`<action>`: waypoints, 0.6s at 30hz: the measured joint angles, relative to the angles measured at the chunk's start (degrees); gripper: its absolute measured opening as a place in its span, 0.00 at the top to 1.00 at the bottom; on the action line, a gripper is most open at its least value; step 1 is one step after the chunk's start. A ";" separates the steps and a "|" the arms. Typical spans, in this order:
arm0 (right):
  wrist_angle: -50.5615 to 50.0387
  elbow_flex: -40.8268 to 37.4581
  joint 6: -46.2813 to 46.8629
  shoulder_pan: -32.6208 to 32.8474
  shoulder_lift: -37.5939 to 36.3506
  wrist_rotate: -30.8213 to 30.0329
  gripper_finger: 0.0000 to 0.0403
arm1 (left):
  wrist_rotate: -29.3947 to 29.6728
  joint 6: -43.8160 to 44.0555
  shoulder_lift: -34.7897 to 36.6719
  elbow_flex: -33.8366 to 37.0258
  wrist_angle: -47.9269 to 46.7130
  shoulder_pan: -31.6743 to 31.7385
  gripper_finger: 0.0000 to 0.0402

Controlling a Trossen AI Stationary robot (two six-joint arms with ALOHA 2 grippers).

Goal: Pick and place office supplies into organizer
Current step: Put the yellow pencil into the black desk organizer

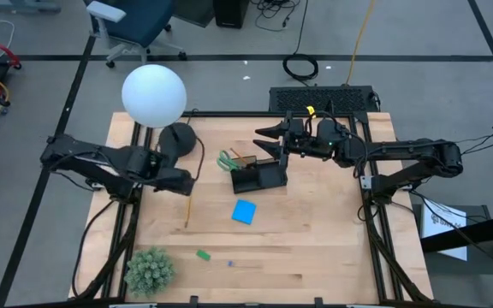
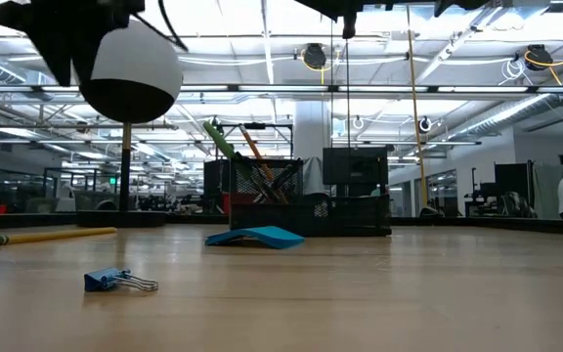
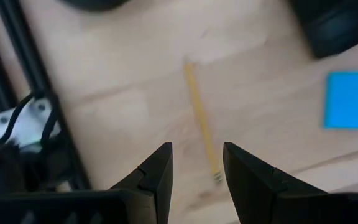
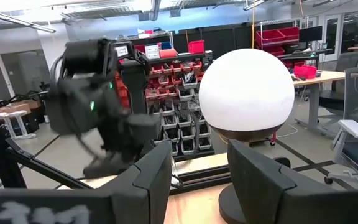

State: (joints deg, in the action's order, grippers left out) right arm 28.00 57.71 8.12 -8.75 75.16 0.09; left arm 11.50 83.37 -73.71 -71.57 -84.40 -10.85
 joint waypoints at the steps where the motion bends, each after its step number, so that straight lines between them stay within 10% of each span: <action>1: -0.01 0.00 0.00 0.00 0.00 0.00 0.64 | -1.02 0.02 -1.24 0.00 -0.41 -0.02 0.67; 18: 0.01 0.00 0.00 0.00 0.00 0.00 0.63 | -10.49 5.07 -17.56 0.34 6.86 -4.51 0.67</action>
State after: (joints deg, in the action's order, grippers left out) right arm 28.01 57.71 8.12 -8.75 75.16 0.09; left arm 1.01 88.44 -91.26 -71.23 -77.55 -15.36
